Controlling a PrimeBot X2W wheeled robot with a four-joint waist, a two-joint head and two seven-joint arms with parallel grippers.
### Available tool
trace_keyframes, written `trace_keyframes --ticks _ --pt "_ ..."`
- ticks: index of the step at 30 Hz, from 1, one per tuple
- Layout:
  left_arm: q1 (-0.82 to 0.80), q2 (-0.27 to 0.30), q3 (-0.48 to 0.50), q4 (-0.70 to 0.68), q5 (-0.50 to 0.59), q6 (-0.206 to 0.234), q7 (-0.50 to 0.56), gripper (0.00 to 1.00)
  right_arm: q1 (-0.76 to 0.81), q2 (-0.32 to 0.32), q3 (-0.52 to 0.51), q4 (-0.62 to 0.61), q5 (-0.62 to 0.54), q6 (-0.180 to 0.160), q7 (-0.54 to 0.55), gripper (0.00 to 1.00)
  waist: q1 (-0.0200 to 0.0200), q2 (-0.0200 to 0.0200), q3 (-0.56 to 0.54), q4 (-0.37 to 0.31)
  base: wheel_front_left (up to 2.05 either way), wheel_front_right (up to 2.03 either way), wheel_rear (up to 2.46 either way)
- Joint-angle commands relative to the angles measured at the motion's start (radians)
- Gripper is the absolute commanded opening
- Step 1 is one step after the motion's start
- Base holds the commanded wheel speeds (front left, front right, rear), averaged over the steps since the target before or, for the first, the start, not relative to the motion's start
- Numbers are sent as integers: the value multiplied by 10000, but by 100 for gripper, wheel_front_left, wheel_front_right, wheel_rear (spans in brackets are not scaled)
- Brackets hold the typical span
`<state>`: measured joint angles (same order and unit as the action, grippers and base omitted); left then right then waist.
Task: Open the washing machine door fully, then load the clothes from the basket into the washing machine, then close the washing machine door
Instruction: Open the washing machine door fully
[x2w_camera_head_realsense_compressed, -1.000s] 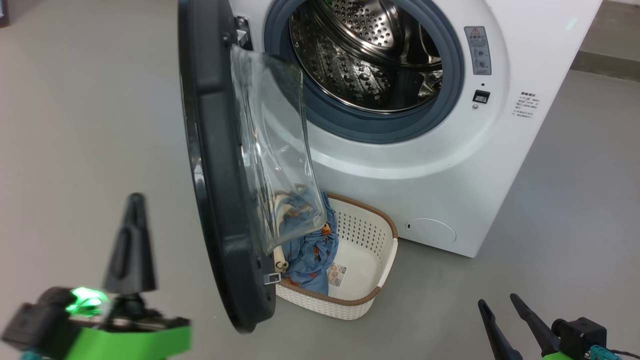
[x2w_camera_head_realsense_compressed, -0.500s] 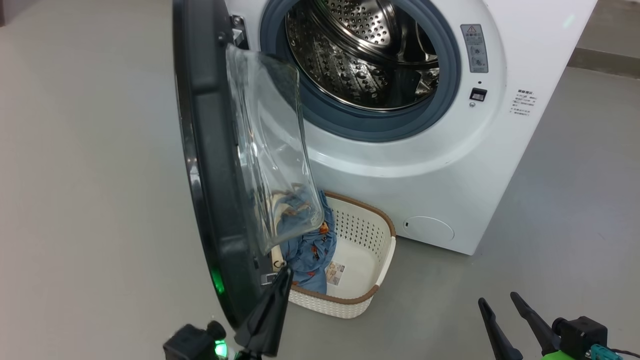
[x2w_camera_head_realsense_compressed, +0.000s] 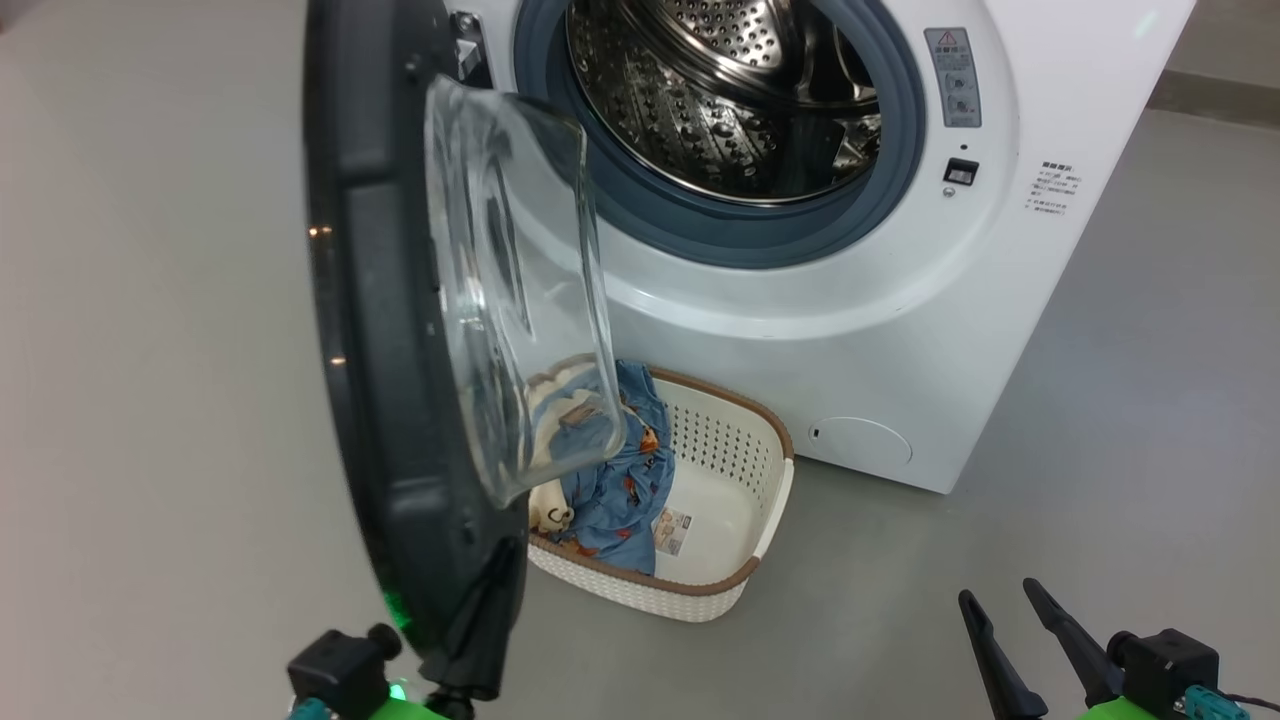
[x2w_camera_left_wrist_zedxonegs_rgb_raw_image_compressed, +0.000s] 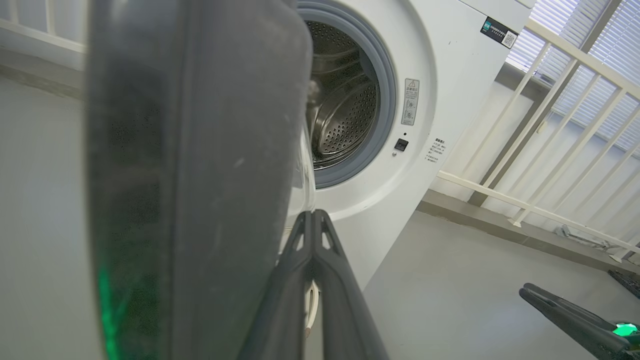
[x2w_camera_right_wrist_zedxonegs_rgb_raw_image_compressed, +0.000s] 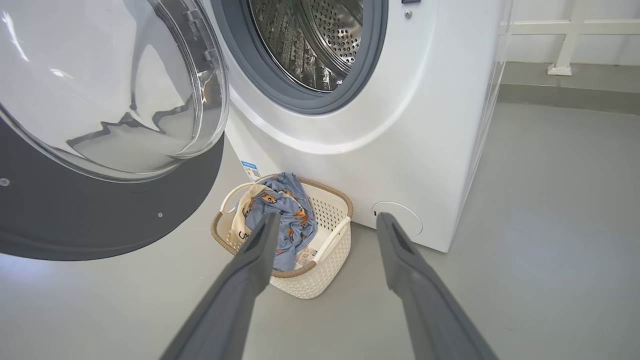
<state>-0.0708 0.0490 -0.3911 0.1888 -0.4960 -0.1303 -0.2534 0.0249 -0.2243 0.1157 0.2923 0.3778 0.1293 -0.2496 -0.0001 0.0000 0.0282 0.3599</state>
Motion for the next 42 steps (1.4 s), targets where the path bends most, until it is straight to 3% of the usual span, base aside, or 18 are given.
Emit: trace_keyframes --ticks 1,16,31,42 --pt "-445 118 588 -105 -48 -4 -84 0 -200 -139 158 -272 -132 14 -122 100 1 0 41 13 0 0 0" --pt "-726 479 3693 508 616 217 -84 0 -499 -251 304 -388 -169 14 -122 100 1 0 609 251 0 0 0" --pt "-2242 1294 5938 2235 1295 239 -84 0 -886 -458 610 -360 -166 14 -122 100 1 0 1111 123 0 0 0" --pt "-3275 2070 7048 3453 1813 201 -84 0 -1156 -508 747 -366 -190 14 -122 100 1 0 1404 -133 0 0 0"
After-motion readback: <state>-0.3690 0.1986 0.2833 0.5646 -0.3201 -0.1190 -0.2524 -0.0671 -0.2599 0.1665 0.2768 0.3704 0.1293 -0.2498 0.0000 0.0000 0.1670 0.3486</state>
